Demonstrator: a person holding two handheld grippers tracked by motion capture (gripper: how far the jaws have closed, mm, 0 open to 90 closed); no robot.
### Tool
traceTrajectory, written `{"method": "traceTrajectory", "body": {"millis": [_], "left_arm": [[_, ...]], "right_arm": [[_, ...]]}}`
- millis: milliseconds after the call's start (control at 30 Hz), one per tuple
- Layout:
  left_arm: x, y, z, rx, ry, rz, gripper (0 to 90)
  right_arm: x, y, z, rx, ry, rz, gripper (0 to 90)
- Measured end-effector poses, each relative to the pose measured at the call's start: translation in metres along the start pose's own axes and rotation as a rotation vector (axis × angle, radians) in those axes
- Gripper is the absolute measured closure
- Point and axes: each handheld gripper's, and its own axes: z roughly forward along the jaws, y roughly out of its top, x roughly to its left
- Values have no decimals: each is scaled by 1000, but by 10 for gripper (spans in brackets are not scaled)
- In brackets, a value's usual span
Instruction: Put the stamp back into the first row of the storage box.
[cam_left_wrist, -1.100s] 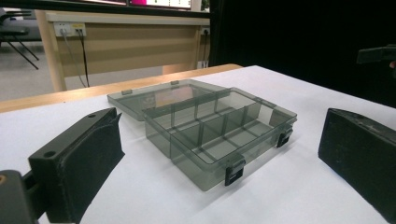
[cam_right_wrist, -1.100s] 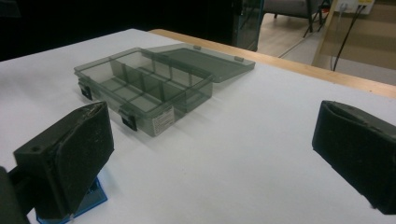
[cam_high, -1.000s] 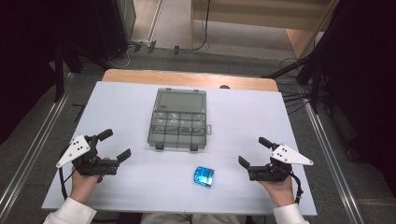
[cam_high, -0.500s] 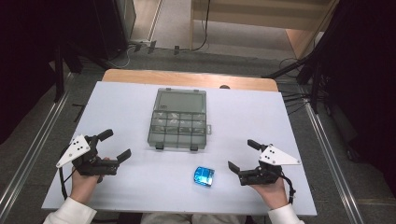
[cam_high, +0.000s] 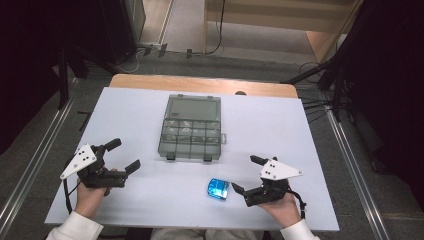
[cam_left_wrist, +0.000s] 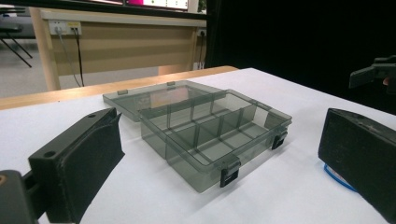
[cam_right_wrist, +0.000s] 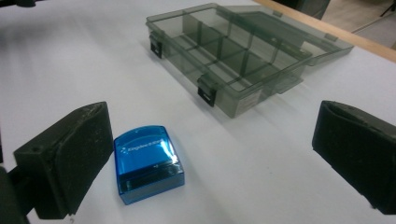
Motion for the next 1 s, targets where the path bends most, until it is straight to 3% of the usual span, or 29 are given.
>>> {"method": "traceTrajectory", "body": {"millis": [433,1000], "left_arm": [[0,0,0,-1,-3,0,0],[-1,0,2,0,-7,-4,0]], "right_arm": [[17,3,25,148,61,-64,0],[28,3,47,266,118,-105,0]]}}
